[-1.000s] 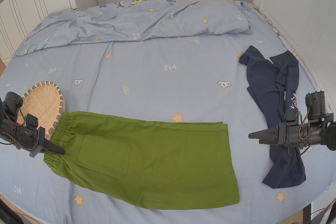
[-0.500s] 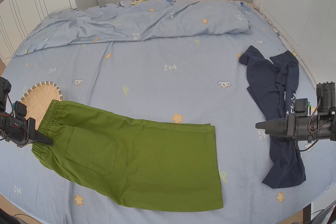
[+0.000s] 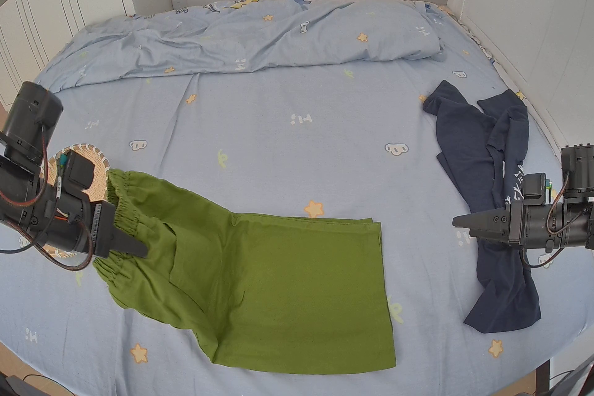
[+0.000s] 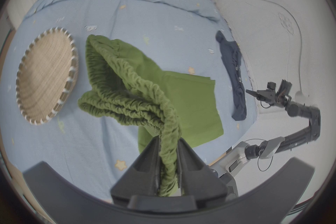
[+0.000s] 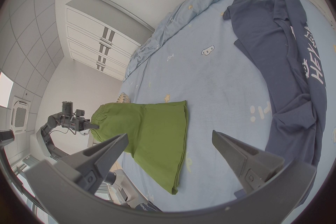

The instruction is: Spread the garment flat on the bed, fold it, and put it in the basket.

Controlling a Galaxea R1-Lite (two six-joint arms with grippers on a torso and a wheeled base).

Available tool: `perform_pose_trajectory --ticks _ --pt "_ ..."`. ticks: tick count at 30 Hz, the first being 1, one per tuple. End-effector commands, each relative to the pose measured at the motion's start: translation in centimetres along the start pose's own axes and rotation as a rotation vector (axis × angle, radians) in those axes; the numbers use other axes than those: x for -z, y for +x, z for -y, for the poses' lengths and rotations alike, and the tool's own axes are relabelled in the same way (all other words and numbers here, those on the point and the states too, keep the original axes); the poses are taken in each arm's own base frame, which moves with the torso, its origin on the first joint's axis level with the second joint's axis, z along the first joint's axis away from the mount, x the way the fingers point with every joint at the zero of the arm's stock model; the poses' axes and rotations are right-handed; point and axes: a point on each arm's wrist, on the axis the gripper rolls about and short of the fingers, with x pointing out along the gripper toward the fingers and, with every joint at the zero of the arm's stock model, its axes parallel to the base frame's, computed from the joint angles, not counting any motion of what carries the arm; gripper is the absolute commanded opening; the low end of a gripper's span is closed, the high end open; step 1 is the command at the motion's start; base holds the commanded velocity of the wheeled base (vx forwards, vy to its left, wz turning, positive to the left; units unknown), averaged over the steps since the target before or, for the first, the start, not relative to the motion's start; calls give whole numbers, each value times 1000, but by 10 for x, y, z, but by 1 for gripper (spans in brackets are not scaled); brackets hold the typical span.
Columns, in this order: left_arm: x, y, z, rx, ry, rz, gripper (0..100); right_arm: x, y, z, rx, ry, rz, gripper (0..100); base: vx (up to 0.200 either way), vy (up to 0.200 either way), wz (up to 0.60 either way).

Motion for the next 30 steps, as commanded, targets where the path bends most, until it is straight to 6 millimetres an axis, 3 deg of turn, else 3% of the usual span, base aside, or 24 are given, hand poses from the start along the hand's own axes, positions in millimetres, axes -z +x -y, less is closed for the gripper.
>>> perform_pose_trajectory --ticks 1,5,6,14,16,24,30 --pt "1 -6 66 67 167 98 0 1 -5 -8 -8 -14 3 100 0 0 0" --pt "4 -6 84 117 232 88 0 2 -7 -14 -16 -28 5 100 0 0 0" --pt "9 -1 94 145 277 60 0 3 -6 -15 -2 -30 4 100 0 0 0" --pt "16 18 125 231 381 40 0 6 -2 -18 27 -42 0 100 0 0 0" --pt "20 35 135 239 410 -1 0 6 -2 -18 28 -41 -1 100 0 0 0" --pt "26 77 150 220 439 -89 0 6 -2 -17 29 -40 0 100 0 0 0" --pt "32 95 158 234 459 -98 0 5 -2 -17 30 -40 3 100 0 0 0"
